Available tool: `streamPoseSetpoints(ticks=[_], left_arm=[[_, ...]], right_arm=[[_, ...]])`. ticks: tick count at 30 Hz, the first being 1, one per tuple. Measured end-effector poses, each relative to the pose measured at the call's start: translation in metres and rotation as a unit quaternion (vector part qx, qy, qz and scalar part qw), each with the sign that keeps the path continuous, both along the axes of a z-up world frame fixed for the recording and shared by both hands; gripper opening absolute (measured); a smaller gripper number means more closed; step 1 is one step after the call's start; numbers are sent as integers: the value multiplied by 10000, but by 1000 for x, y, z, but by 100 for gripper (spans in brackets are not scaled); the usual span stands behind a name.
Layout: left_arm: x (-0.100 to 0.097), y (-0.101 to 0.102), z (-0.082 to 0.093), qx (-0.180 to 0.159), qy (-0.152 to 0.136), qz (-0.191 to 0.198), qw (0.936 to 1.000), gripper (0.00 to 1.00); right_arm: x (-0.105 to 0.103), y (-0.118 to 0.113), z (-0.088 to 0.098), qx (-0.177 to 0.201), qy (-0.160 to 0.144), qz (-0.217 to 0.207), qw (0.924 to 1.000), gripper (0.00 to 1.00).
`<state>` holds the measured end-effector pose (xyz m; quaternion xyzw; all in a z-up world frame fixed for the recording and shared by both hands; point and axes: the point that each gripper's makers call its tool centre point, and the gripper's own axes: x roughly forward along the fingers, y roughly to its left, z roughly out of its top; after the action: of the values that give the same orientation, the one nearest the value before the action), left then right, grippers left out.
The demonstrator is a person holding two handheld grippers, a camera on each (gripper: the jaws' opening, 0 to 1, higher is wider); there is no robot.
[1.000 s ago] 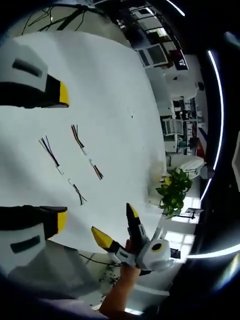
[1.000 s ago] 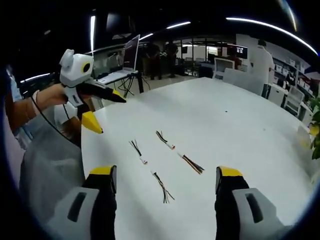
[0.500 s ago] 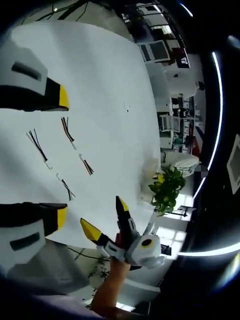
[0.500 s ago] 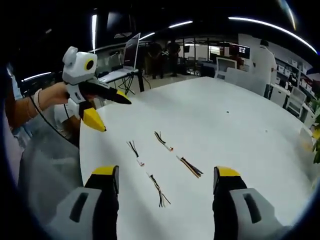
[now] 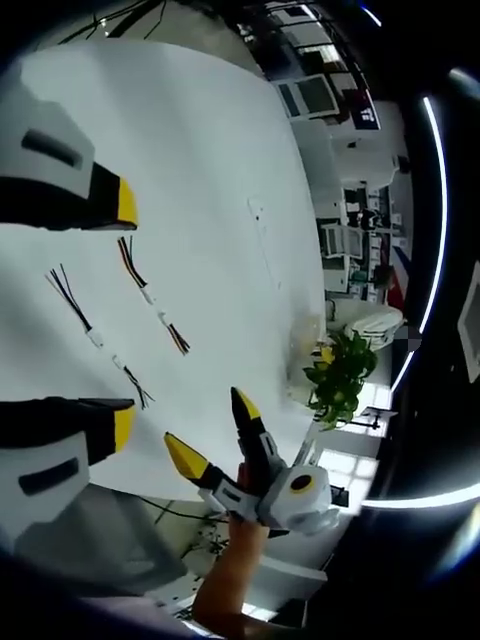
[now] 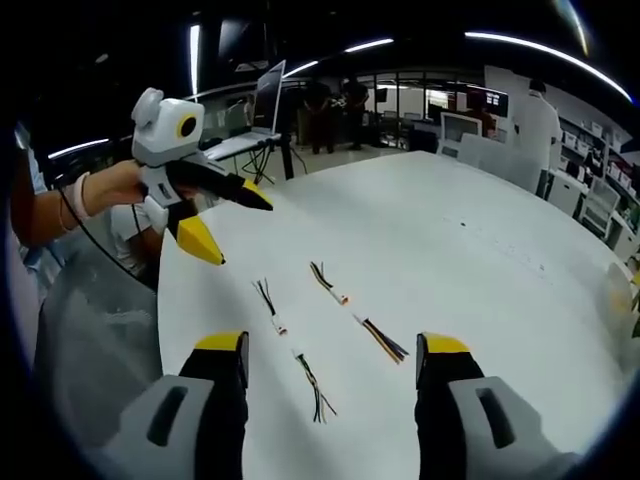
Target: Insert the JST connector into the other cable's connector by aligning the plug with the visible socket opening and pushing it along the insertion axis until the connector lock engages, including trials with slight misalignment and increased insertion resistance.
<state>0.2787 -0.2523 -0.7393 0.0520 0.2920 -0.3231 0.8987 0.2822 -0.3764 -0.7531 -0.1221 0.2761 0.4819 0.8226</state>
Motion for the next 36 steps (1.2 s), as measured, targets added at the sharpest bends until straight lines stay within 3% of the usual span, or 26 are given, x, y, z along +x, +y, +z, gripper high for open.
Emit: streamPoseSetpoints(ticks=[21,36], left_arm=[[15,-3,-12,229,32,-182,9996,57],[29,-5,-23,330,75,-229,9992,53]], right_arm=[[15,14,-2,164,106,238,9995,54],[20,29,-15,96,245,532,9982,51]])
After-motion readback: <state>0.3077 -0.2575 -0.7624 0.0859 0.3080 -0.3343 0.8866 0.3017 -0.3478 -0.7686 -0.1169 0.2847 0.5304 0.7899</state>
